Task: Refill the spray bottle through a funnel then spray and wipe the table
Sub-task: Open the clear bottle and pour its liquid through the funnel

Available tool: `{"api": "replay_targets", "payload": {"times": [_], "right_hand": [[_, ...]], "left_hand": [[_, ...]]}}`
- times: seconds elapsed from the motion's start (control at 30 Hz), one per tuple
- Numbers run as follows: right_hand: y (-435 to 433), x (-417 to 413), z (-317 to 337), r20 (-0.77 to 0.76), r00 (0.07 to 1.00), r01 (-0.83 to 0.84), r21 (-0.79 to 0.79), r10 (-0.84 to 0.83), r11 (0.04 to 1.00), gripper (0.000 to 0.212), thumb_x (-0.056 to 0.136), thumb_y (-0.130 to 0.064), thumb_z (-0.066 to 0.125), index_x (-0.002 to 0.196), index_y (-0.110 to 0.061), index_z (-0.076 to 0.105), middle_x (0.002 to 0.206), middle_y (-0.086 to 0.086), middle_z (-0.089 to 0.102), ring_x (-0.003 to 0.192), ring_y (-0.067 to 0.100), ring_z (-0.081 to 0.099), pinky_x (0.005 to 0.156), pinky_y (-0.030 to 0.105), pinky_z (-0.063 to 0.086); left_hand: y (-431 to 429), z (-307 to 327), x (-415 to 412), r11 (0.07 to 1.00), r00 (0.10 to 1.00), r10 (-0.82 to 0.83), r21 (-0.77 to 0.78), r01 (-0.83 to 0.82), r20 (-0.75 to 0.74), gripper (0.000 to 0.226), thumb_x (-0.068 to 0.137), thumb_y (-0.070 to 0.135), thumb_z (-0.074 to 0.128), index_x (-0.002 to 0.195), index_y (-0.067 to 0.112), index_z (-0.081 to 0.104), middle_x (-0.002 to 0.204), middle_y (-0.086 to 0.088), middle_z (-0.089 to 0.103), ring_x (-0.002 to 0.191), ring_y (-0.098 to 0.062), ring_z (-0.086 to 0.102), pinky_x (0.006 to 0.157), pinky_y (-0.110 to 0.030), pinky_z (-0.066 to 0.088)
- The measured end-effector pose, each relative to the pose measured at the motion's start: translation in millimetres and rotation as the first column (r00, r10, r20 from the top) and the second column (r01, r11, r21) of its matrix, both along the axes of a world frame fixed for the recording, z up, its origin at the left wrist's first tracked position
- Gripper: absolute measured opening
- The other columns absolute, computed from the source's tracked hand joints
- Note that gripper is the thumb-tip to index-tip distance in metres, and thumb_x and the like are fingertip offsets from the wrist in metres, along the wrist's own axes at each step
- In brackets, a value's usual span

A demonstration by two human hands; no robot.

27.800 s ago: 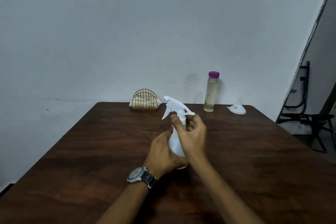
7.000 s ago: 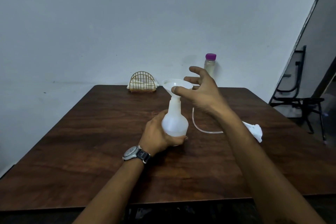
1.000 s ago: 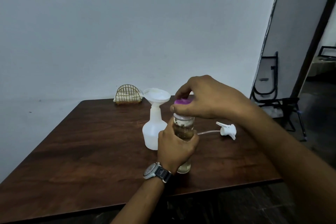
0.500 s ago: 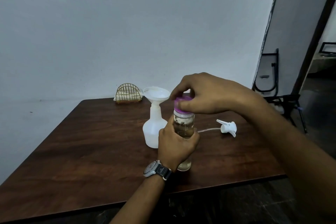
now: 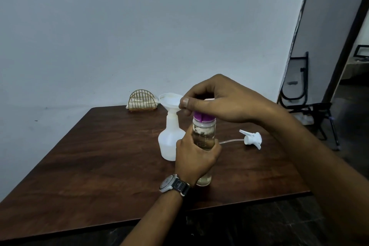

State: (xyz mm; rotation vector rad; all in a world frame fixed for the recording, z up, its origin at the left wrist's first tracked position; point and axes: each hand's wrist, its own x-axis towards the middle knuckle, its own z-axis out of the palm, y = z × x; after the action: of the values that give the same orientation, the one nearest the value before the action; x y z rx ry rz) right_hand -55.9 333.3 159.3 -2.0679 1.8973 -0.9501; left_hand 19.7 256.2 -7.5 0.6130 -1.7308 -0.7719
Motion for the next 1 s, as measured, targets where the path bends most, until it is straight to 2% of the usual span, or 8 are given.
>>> {"api": "replay_targets", "payload": {"times": [0.1,0.23,0.4,0.47,0.63,0.8,0.9,1.0], "right_hand": [[-2,-2,2,0.05,0.996,0.078,-0.099,-0.073,0.992,0.019,0.102,-0.038,0.066,0.105,-0.027,0.081,0.1,-0.014,0.08,0.099,0.002,0.073,0.092,0.031,0.058],[-6,-5,-1,-0.285,0.935,0.21,-0.038,-0.212,0.977,0.019,0.098,-0.04,0.066,0.105,-0.03,0.081,0.098,-0.018,0.076,0.088,-0.007,0.064,0.072,0.02,0.049],[4,-11,0,0.09,0.996,-0.014,0.046,0.01,0.999,0.031,0.092,0.002,0.066,0.105,-0.021,0.081,0.101,-0.009,0.082,0.1,0.002,0.075,0.093,0.02,0.059],[5,-11,1,0.242,0.97,-0.017,-0.034,0.024,0.999,0.023,0.096,-0.002,0.068,0.105,-0.019,0.08,0.104,-0.006,0.082,0.101,0.003,0.075,0.092,0.02,0.059],[-1,-15,0,-0.066,0.968,0.236,-0.076,-0.241,0.969,0.016,0.1,-0.036,0.067,0.1,-0.029,0.081,0.091,-0.016,0.078,0.087,-0.002,0.071,0.078,0.023,0.054],[1,-15,-4,0.271,0.962,-0.044,-0.003,0.043,0.999,0.016,0.105,-0.014,0.064,0.108,-0.011,0.079,0.099,0.0,0.083,0.101,0.009,0.077,0.095,0.024,0.06],[-2,-18,-9,0.394,0.918,-0.013,-0.096,0.05,0.995,0.015,0.103,-0.009,0.065,0.109,-0.012,0.079,0.102,0.001,0.083,0.103,0.009,0.077,0.099,0.028,0.059],[-4,-21,-10,0.076,0.976,0.213,-0.139,-0.204,0.967,0.013,0.098,-0.036,0.072,0.099,-0.027,0.082,0.092,-0.014,0.08,0.089,-0.006,0.072,0.084,0.02,0.059]], "left_hand": [[-1,-1,-1,1.0,1.0,-0.007,0.005,0.007,0.003,0.024,0.073,0.029,0.078,0.088,0.028,0.059,0.068,0.011,0.067,0.063,-0.009,0.067,0.067,-0.029,0.056],[-3,-3,-1,1.0,1.0,-0.011,0.008,0.011,0.002,0.024,0.072,0.033,0.076,0.089,0.025,0.061,0.068,0.01,0.069,0.064,-0.008,0.068,0.067,-0.033,0.058],[-1,-2,-1,1.0,1.0,-0.008,0.008,0.008,-0.004,0.025,0.073,0.03,0.079,0.088,0.029,0.059,0.069,0.013,0.068,0.064,-0.007,0.068,0.066,-0.025,0.056],[-2,-1,-1,1.0,1.0,-0.011,0.013,0.011,-0.006,0.026,0.073,0.027,0.08,0.087,0.029,0.058,0.072,0.015,0.068,0.064,-0.007,0.067,0.064,-0.021,0.054],[-1,-1,-1,1.0,1.0,-0.025,0.006,0.025,-0.006,0.027,0.073,0.023,0.08,0.089,0.03,0.059,0.072,0.013,0.069,0.064,-0.008,0.068,0.064,-0.021,0.054],[-1,-2,0,1.0,1.0,-0.019,-0.003,0.019,-0.008,0.027,0.073,0.025,0.08,0.092,0.028,0.061,0.073,0.015,0.068,0.066,-0.007,0.067,0.065,-0.02,0.053],[-1,-1,0,1.0,1.0,-0.017,-0.004,0.017,-0.003,0.027,0.073,0.024,0.08,0.091,0.029,0.06,0.079,0.018,0.068,0.067,-0.007,0.067,0.064,-0.017,0.051],[-1,-1,0,1.0,1.0,-0.03,0.009,0.03,-0.002,0.028,0.072,0.026,0.079,0.091,0.031,0.059,0.07,0.012,0.069,0.065,-0.008,0.068,0.065,-0.022,0.054]]}}
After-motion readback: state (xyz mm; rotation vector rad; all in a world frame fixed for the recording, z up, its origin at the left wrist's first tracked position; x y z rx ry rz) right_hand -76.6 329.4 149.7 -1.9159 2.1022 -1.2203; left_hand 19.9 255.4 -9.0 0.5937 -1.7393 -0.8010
